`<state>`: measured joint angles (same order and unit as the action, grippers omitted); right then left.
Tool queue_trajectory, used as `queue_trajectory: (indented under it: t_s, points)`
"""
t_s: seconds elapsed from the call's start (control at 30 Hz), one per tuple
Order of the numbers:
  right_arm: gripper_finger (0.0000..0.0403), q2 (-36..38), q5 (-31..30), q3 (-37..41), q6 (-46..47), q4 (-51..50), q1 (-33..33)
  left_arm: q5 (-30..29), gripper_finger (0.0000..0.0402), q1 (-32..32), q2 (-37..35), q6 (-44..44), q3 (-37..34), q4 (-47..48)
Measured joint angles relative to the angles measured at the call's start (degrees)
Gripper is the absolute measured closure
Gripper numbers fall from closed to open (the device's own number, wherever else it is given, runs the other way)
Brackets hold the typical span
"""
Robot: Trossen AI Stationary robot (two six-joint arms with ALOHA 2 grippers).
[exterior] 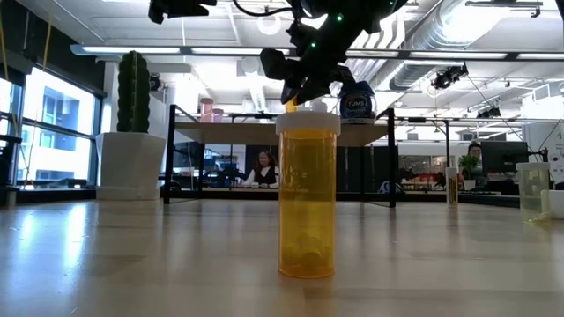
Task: Pick and place medicine bottles onto shelf by color
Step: Put the top orange pill bottle on the shelf
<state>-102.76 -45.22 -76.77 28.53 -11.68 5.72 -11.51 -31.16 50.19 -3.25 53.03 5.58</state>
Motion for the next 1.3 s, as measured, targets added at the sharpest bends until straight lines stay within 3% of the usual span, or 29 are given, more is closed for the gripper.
queue_trajectory:
  t_s: [1.3]
  points:
    - [0.0292,0.0,-0.1,0.0,2.7,-1.1,0.0,0.0,0.0202,0.0,0.0,0.0,0.0,0.0]
